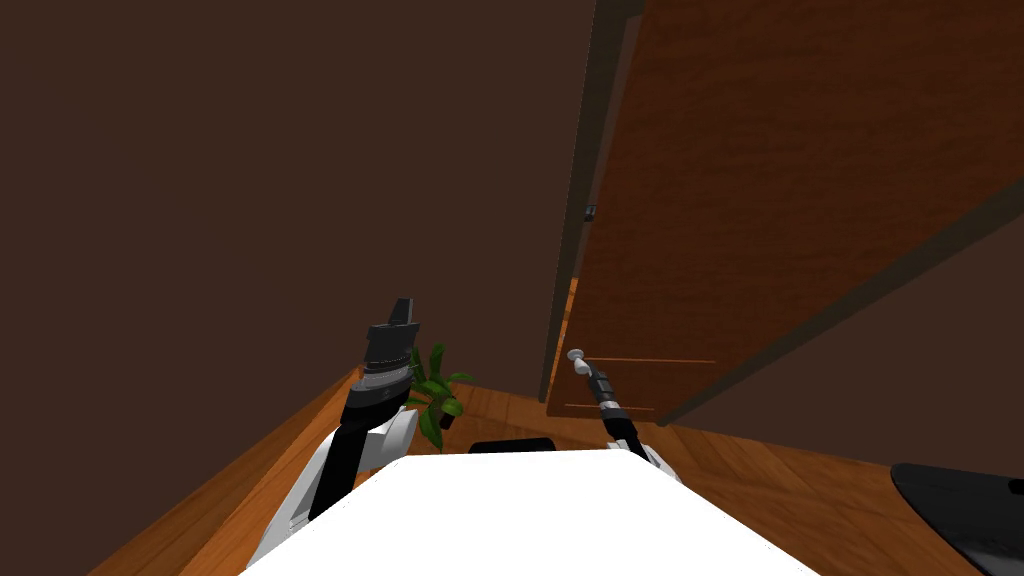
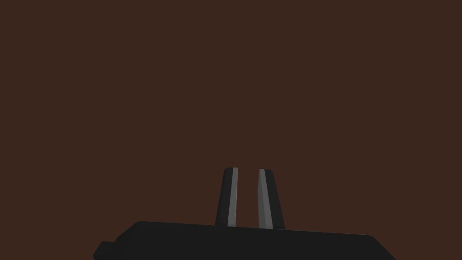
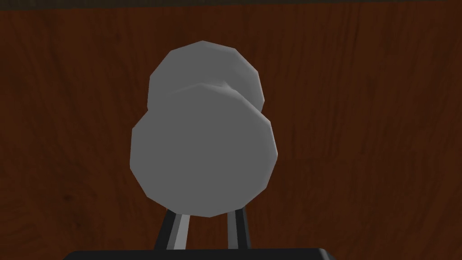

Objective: Pull the door open

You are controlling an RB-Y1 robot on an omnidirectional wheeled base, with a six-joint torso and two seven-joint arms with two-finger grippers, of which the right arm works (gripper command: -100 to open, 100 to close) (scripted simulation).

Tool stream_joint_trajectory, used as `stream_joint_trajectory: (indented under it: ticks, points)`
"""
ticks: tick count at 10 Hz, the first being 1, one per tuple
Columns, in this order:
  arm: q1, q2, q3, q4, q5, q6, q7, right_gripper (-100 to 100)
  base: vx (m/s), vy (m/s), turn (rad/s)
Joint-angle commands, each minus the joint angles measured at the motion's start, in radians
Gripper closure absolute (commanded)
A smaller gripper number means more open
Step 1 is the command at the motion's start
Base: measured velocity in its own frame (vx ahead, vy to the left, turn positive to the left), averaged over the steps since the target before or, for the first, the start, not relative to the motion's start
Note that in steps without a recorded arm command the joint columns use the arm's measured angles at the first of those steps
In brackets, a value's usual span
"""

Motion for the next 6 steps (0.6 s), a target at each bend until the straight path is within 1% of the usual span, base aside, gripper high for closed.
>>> stream_joint_trajectory:
  ticks: [1, 2, 3, 4, 5, 6]
  points:
    - [-0.035, 0.017, 0.019, 0.025, 0.007, -0.030, -0.007, 100, -0.007, -0.004, 0.033]
    - [-0.035, 0.017, 0.019, 0.025, 0.007, -0.030, -0.007, 100, -0.003, 0.006, -0.011]
    - [-0.037, 0.014, 0.031, 0.026, -0.022, -0.026, -0.049, 100, -0.031, 0.002, 0.073]
    - [-0.037, 0.014, 0.031, 0.026, -0.022, -0.026, -0.049, 100, -0.039, -0.009, 0.054]
    - [-0.040, 0.012, 0.043, 0.026, -0.050, -0.023, -0.091, 100, -0.050, -0.025, 0.093]
    - [-0.042, 0.010, 0.055, 0.027, -0.078, -0.019, -0.118, 100, -0.073, -0.046, 0.154]
